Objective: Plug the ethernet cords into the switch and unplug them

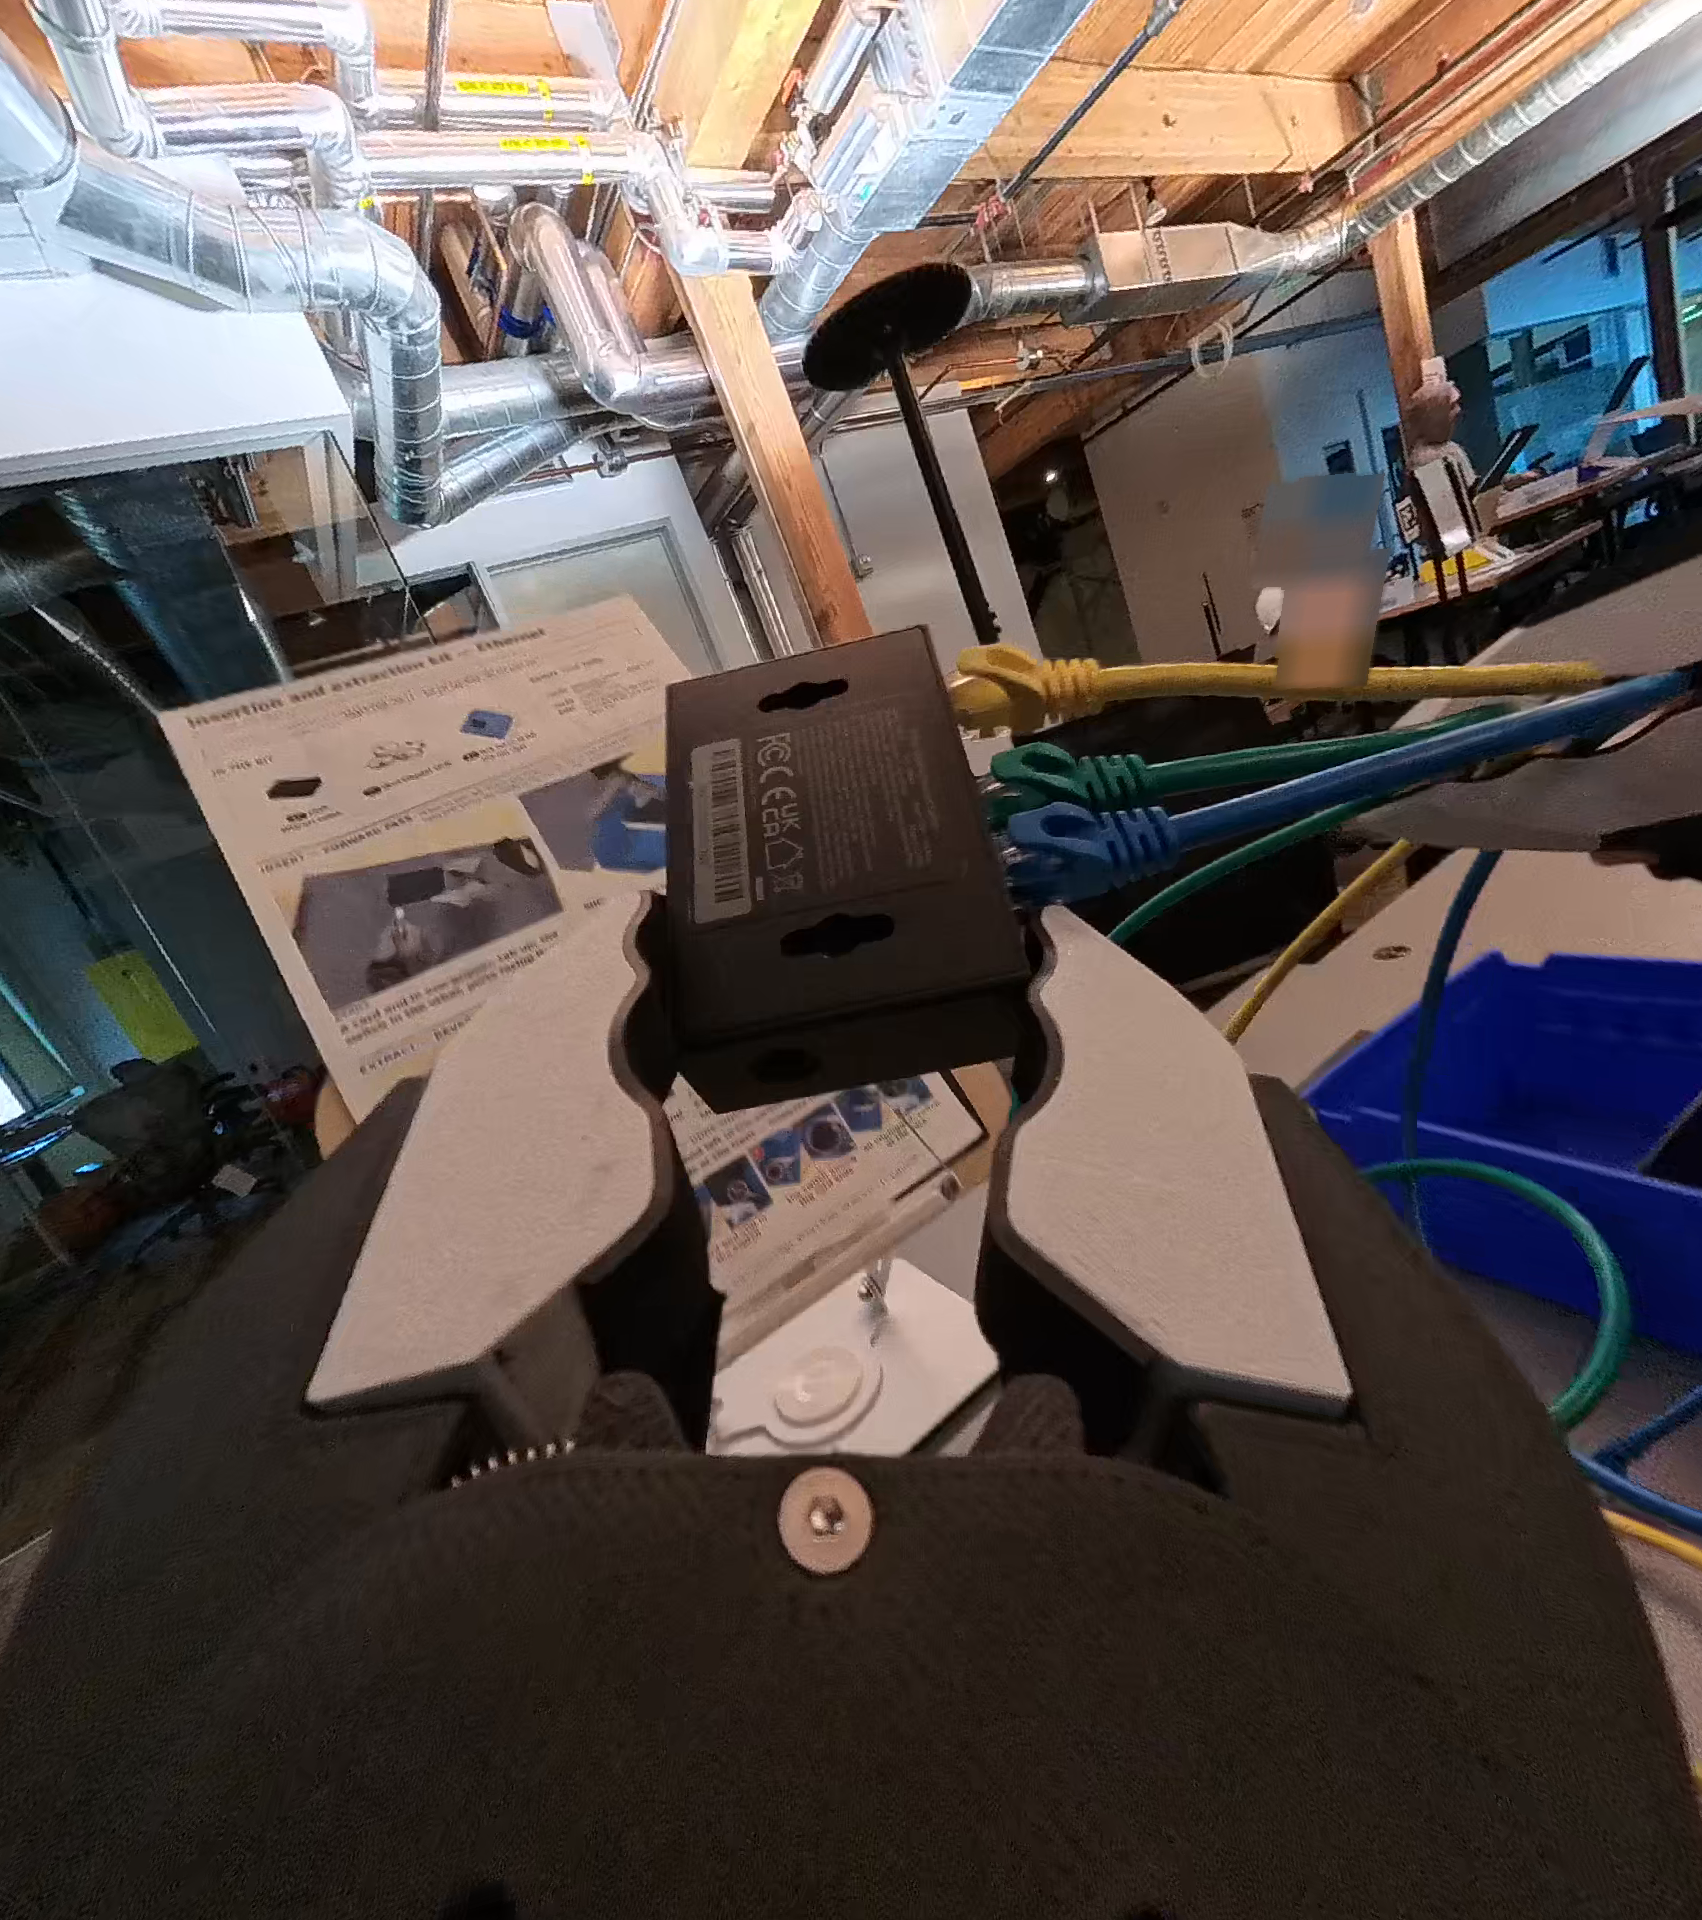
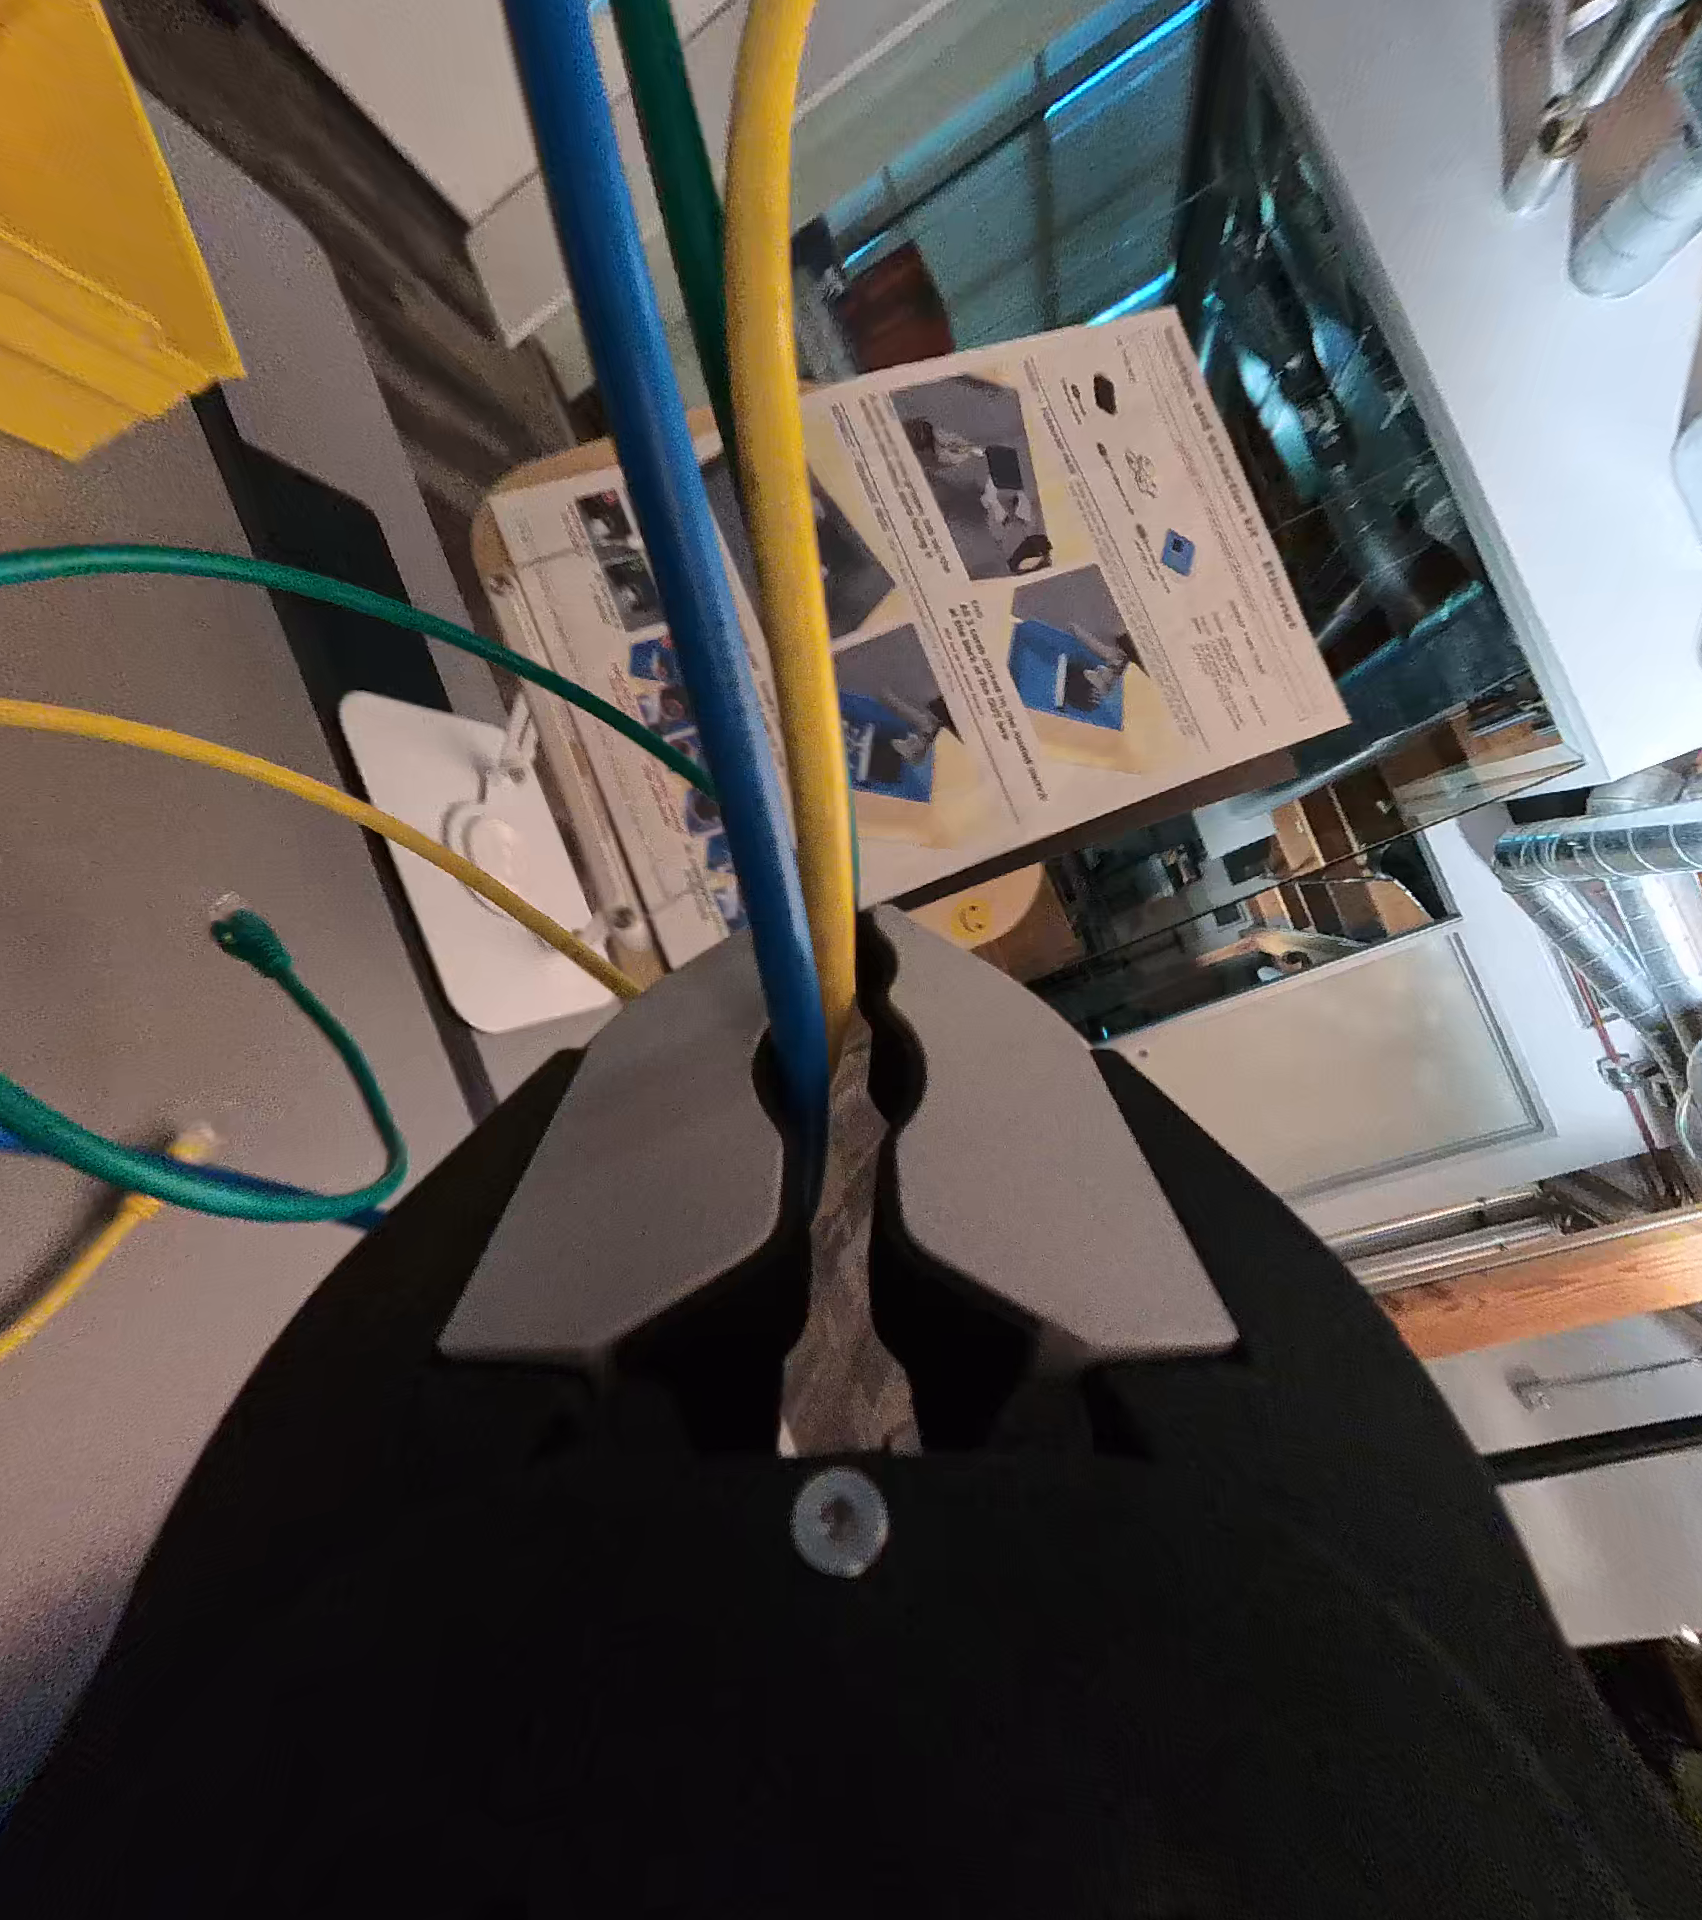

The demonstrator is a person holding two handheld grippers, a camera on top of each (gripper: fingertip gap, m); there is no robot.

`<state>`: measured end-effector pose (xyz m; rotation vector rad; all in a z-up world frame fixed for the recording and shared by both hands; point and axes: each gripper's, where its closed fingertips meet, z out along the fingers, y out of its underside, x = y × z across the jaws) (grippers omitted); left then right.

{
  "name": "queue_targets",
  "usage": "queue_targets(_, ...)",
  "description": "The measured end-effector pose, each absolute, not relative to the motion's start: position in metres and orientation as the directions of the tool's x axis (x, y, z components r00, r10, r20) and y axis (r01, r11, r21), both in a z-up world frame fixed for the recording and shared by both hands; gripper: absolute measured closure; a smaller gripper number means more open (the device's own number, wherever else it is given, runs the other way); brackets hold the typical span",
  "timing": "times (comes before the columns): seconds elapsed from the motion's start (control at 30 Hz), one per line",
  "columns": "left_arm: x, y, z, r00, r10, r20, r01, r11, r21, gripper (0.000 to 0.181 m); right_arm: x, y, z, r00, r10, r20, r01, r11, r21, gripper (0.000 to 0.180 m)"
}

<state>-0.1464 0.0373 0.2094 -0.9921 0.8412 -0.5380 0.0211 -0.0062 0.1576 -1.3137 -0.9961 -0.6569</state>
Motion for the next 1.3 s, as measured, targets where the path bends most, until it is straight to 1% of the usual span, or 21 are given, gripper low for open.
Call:
queue_targets(0.1, -0.131, 0.048, 0.254, 0.565, -0.742, -0.361, 0.030, 0.456, -0.889, 0.117, 0.039, 0.001, 0.210, 0.392, 0.131, 0.911, 0.904, 0.126, -0.407, 0.173)
queue_targets(0.17, -0.116, 0.053, 0.287, 0.549, -0.756, -0.356, 0.050, 0.455, -0.889, 0.118, 0.054, 0.001, 0.251, 0.353, 0.094, 0.931, 0.927, 0.103, -0.361, 0.173)
queue_targets(0.27, -0.084, 0.059, 0.328, 0.499, -0.803, -0.325, 0.095, 0.423, -0.901, 0.118, 0.081, -0.002, 0.301, 0.333, 0.070, 0.940, 0.940, 0.056, -0.337, 0.174)
queue_targets(0.37, -0.046, 0.064, 0.348, 0.432, -0.863, -0.260, 0.135, 0.347, -0.928, 0.118, 0.112, -0.006, 0.330, 0.347, 0.070, 0.935, 0.938, -0.011, -0.347, 0.174)
queue_targets(0.47, -0.010, 0.067, 0.350, 0.377, -0.907, -0.186, 0.165, 0.264, -0.950, 0.117, 0.142, -0.012, 0.340, 0.347, 0.078, 0.935, 0.937, -0.060, -0.343, 0.173)
queue_targets(0.6, 0.034, 0.076, 0.322, 0.357, -0.926, -0.121, 0.150, 0.184, -0.971, 0.118, 0.183, -0.013, 0.317, 0.347, 0.150, 0.926, 0.935, -0.138, -0.328, 0.172)
queue_targets(0.8, 0.090, 0.075, 0.242, 0.292, -0.956, -0.031, 0.053, 0.048, -0.997, 0.117, 0.240, -0.014, 0.240, 0.380, 0.327, 0.865, 0.920, -0.233, -0.316, 0.173)
queue_targets(0.9, 0.108, 0.068, 0.206, 0.238, -0.971, 0.037, 0.029, -0.031, -0.999, 0.118, 0.256, -0.019, 0.207, 0.447, 0.401, 0.800, 0.893, -0.255, -0.371, 0.172)
queue_targets(1.0, 0.119, 0.064, 0.178, 0.203, -0.974, 0.099, 0.008, -0.099, -0.995, 0.118, 0.266, -0.021, 0.178, 0.448, 0.438, 0.780, 0.893, -0.262, -0.366, 0.172)
queue_targets(1.1, 0.125, 0.065, 0.163, 0.178, -0.969, 0.173, 0.014, -0.173, -0.985, 0.118, 0.269, -0.025, 0.152, 0.459, 0.456, 0.762, 0.887, -0.276, -0.369, 0.170)
queue_targets(1.2, 0.129, 0.070, 0.155, 0.180, -0.966, 0.187, -0.006, -0.192, -0.981, 0.118, 0.273, -0.031, 0.143, 0.541, 0.390, 0.745, 0.839, -0.308, -0.448, 0.151)
queue_targets(1.3, 0.133, 0.069, 0.153, 0.161, -0.965, 0.208, -0.011, -0.212, -0.977, 0.118, 0.268, -0.053, 0.154, 0.625, 0.277, 0.730, 0.780, -0.234, -0.580, 0.139)
